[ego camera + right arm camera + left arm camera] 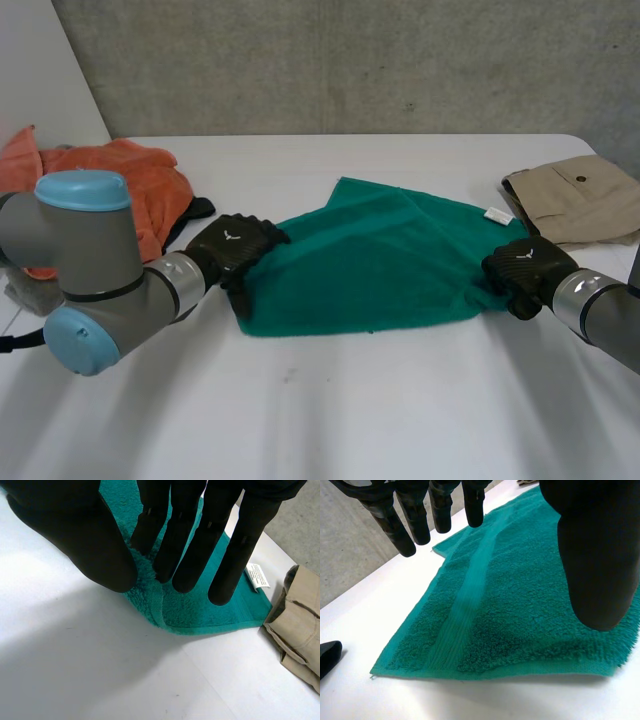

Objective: Fold the laundry.

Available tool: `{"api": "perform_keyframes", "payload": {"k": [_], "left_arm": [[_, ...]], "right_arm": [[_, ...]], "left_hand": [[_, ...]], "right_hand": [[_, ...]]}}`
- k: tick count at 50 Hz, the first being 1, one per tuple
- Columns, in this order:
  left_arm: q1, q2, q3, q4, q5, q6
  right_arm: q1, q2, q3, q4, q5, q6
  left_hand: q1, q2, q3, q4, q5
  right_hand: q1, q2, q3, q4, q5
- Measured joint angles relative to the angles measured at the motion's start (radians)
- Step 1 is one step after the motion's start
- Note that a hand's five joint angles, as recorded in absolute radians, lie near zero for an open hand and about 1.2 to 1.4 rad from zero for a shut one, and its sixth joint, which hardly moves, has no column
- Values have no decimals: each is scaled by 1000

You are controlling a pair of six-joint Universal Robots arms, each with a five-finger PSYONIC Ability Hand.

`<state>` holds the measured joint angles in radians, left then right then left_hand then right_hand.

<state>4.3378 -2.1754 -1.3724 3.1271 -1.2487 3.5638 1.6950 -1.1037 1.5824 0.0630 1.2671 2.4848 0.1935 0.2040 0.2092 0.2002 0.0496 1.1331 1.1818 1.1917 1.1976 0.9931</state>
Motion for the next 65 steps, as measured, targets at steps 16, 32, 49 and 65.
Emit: {"api": "perform_keyframes", "payload": {"k": [16,32,49,65], "left_arm": [[18,-10,-40,-21,8,194],[10,-98,32,-16,16,194],[-19,-108,106,0,-3,120],[-31,116,26,-65,21,20]], "right_arm": [[-13,0,7,-5,0,7],[-10,4,10,-6,4,6],[-1,5,11,-8,9,24],[-35,-126,-42,46,49,82]], "left_hand": [[232,223,217,230,207],[370,357,350,367,339],[959,988,974,991,936],[959,988,975,992,936]], "right_hand": [[0,0,0,0,0],[0,0,0,0,0],[0,0,0,0,0],[0,0,0,0,0]]}}
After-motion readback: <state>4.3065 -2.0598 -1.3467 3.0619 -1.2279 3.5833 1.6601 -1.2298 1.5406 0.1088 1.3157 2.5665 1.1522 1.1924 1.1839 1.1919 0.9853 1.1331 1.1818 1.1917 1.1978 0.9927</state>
